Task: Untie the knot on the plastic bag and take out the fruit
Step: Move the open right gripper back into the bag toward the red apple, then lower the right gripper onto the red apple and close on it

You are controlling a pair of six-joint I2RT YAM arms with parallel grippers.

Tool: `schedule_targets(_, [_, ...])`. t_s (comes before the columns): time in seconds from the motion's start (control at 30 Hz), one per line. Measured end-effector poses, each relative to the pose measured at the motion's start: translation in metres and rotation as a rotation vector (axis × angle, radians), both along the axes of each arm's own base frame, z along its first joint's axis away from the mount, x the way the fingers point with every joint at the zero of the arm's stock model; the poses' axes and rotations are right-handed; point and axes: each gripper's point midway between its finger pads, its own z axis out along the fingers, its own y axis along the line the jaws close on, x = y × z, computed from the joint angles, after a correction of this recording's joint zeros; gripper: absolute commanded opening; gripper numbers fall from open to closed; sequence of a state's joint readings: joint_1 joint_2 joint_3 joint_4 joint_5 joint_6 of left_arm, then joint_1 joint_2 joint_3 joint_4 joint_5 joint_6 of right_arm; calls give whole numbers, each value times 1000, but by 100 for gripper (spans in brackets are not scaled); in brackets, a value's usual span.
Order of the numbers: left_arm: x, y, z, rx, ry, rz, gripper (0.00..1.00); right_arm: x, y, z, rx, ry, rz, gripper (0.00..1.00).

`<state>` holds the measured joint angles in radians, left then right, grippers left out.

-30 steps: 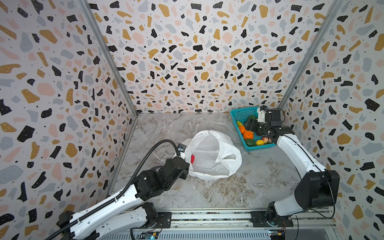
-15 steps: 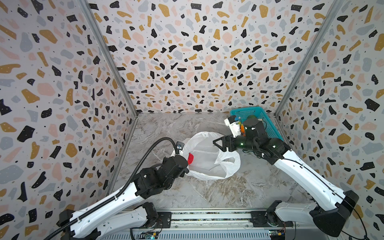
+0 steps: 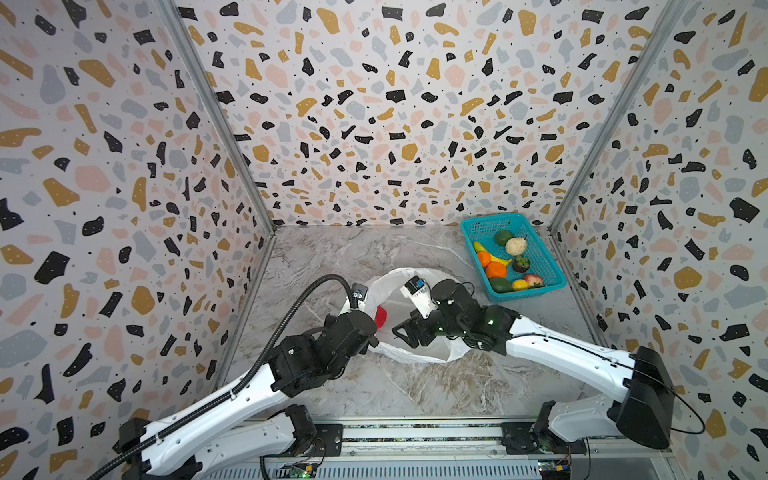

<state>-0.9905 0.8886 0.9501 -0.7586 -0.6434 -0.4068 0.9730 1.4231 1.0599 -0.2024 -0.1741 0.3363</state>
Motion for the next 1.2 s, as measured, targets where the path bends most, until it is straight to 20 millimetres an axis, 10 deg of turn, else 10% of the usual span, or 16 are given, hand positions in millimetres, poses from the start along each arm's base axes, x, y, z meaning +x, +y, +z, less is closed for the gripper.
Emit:
schedule_targets(0.4, [-2,-1,3,-22,-2,-6,0,22,37,-125,-143,89,-28,78])
schedule_targets(0.87, [-4,1,-16,91,98,32,0,100,59,-118,85,90,-346,86])
schedule_targets(1.2, [-3,7,-18,119,96,58,0,118,78,-116,134,91,-391,91])
